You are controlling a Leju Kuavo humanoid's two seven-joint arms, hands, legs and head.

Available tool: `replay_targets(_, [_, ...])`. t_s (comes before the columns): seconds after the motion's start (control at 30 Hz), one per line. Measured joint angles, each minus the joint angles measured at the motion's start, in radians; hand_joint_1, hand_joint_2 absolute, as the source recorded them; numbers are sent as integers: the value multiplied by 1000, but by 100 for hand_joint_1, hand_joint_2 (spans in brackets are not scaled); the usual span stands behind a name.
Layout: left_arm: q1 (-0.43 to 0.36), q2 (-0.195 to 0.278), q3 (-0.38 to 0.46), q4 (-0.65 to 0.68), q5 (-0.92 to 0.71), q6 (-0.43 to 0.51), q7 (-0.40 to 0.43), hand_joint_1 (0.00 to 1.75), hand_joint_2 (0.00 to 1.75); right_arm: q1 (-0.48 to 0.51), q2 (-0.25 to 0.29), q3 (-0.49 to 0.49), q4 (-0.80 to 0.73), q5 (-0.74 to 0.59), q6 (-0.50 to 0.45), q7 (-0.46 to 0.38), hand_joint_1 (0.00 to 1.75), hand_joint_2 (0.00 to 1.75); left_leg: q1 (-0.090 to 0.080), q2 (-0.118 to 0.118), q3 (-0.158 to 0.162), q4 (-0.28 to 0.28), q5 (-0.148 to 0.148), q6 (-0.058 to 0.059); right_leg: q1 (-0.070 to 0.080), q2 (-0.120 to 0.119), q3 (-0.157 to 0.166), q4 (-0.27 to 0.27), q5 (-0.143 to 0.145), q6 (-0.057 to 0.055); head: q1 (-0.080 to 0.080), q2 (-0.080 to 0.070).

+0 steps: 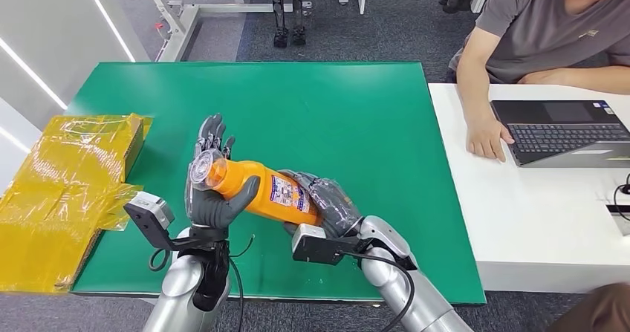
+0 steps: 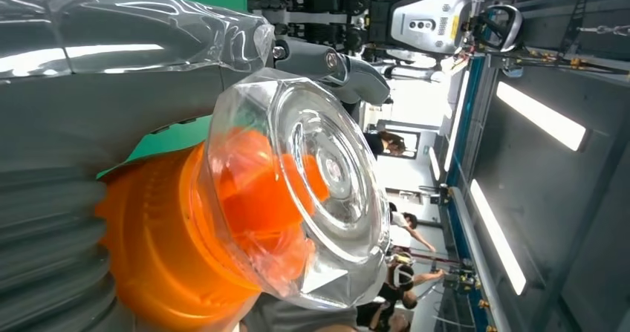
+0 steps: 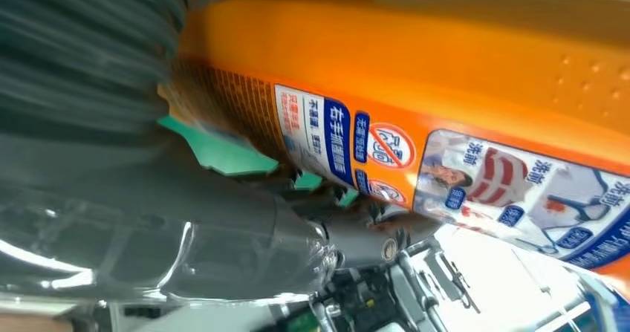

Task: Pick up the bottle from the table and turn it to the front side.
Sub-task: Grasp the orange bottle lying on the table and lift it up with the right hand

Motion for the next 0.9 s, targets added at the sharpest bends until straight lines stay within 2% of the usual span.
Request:
replay_targets(0.17, [-2,0,0,0,2,-5,1,0,175,0,-1,3,0,-2,-1,-10,175,175,0,0,0,0,0,0,0,0,0,0,0,0,0,0])
replay_targets(0.3, [-5,0,0,1,19,-32,19,0,175,-1,-7,4,0,-20,-11,-62,175,175,0,0,0,0,0,0,0,0,0,0,0,0,0,0])
replay_targets(0.4, [-8,0,0,4,24,-38,22,0,175,-2,-11,5,-1,-22,-11,-71,175,175,0,0,0,0,0,0,0,0,0,0,0,0,0,0])
replay_targets(0.47, [-9,0,0,6,26,-41,22,10,175,-3,-14,7,-1,-24,-7,-72,175,175,0,0,0,0,0,0,0,0,0,0,0,0,0,0])
replay_targets(0.53, [-9,0,0,7,27,-44,22,98,175,-4,-16,10,-1,-25,-4,-69,175,175,0,0,0,0,0,0,0,0,0,0,0,0,0,0])
replay_targets(0.6, [-9,0,0,7,26,-47,22,175,175,-4,-17,12,0,-28,-3,-66,175,175,0,0,0,0,0,0,0,0,0,0,0,0,0,0])
replay_targets(0.9, [-31,0,-1,12,37,-81,39,175,175,-31,-17,15,15,-41,-5,-54,175,175,0,0,0,0,0,0,0,0,0,0,0,0,0,0])
